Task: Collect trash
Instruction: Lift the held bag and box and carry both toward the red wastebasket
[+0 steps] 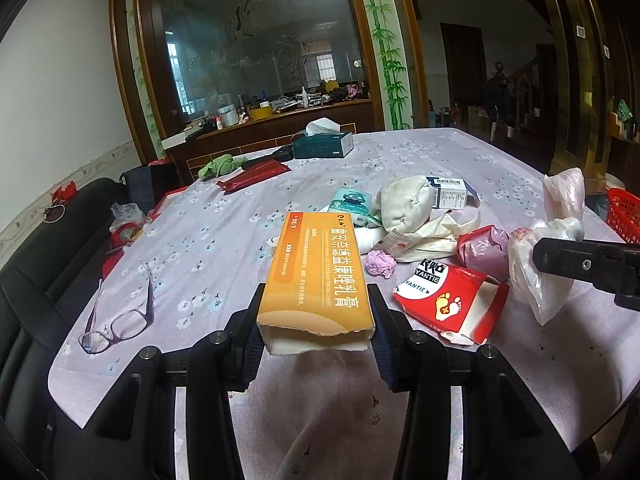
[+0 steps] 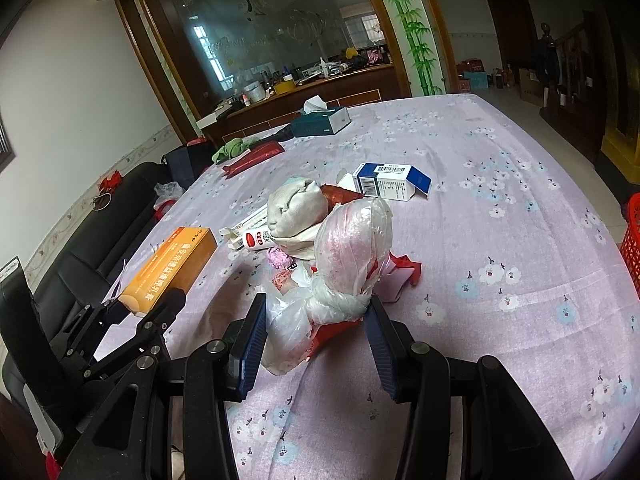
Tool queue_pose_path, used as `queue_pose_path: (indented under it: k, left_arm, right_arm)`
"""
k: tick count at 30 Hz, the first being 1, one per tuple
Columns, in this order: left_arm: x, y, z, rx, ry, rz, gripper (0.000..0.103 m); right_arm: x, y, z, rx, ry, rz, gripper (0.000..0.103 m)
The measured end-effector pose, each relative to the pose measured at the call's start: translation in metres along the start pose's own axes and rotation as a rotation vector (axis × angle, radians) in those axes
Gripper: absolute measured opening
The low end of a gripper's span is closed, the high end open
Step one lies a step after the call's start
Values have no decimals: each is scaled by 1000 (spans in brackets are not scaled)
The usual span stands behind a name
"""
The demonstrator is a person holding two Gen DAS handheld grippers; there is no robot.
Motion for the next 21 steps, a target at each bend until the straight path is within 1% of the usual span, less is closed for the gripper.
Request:
queue_pose_path:
  k: [21]
  left_arm:
    - [5, 8, -2, -7, -19, -22, 45]
  right_arm:
    - [10, 4, 1, 0, -5, -27, 52]
Point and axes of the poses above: each gripper's, at about its wrist camera, not at the fingertips, and z roughly against the way its jaws point, x to its right, y to its top, the point moved 1 cm from there along -z, roughly the way its jaws point, and after that the axes turned 8 degrees about -y, right-handed, at the moved point
